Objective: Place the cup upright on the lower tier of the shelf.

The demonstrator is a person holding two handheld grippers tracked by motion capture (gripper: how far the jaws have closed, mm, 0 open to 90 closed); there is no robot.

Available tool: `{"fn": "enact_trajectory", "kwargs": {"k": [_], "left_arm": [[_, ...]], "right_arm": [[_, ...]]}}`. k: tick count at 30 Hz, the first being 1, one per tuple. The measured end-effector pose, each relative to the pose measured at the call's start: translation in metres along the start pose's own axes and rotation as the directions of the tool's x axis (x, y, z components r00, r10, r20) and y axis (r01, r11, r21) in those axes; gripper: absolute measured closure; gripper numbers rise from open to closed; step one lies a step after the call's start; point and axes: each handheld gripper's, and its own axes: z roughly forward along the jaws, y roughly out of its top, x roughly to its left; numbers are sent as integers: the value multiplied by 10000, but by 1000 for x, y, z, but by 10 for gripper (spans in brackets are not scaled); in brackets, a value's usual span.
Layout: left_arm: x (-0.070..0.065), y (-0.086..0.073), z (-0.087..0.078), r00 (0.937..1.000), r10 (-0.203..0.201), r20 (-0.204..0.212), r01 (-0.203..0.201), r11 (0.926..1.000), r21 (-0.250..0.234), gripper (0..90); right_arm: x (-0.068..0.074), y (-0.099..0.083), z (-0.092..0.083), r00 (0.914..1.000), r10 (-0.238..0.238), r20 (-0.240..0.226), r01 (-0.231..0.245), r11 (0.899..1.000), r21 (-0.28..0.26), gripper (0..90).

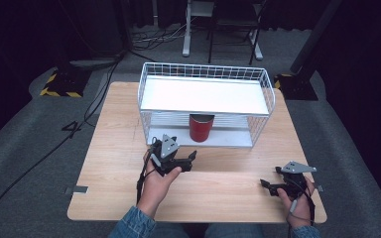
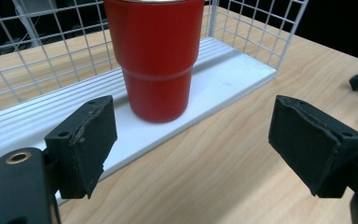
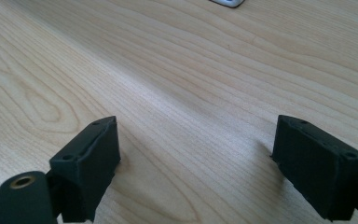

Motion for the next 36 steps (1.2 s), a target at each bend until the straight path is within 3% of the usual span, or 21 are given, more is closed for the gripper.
{"fn": "enact_trajectory", "kwargs": {"k": [5,13,18,23,28,33,36], "left_arm": [[4,-3,-21,9992,366,172,-368,9993,96,157],[15,-11,-47,9973,500,540,-496,9987,-101,167],[20,-17,-63,9948,953,349,-948,9954,-164,159],[25,-24,-76,9932,1108,346,-1113,9937,144,158],[35,-38,-90,9918,1265,197,-1268,9919,104,155],[46,-51,-99,9928,1191,147,-1196,9921,376,154],[56,-63,-103,9960,884,87,-888,9940,640,154]], "right_arm": [[0,0,0,10000,22,11,-22,10000,5,150],[0,0,0,10000,-11,11,11,10000,-14,150],[0,0,0,10000,-6,15,6,10000,-14,150],[0,0,0,10000,-37,22,37,10000,-16,151],[0,0,0,10000,-20,35,20,10000,-7,152],[1,0,0,10000,-29,47,29,10000,-10,154],[1,0,0,10000,-42,61,42,10000,-20,154]]}}
